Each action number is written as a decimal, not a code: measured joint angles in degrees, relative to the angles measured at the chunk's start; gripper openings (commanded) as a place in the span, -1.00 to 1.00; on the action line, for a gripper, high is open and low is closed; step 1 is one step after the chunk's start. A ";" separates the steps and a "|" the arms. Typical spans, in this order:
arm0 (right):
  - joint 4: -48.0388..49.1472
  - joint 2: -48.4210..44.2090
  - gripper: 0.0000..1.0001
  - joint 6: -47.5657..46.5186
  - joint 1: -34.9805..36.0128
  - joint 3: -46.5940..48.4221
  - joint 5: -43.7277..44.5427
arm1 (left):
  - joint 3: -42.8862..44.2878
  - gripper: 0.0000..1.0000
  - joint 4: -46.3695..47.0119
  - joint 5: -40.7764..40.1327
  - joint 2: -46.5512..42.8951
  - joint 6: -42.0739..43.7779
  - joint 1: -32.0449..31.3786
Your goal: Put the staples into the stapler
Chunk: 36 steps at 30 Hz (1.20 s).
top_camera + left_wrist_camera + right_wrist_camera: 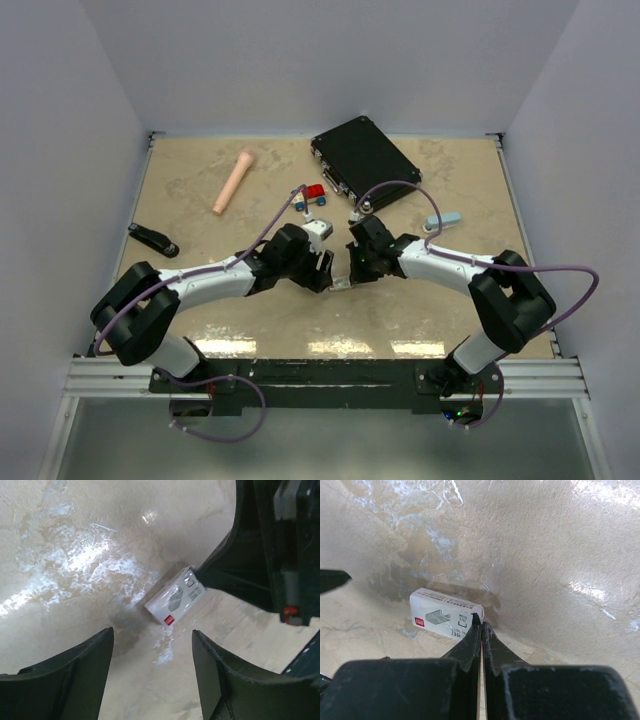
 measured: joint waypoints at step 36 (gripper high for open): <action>5.73 -1.16 -1.00 4.57 0.00 -3.85 -2.21 | -4.59 -0.33 11.06 0.68 6.80 -31.69 0.00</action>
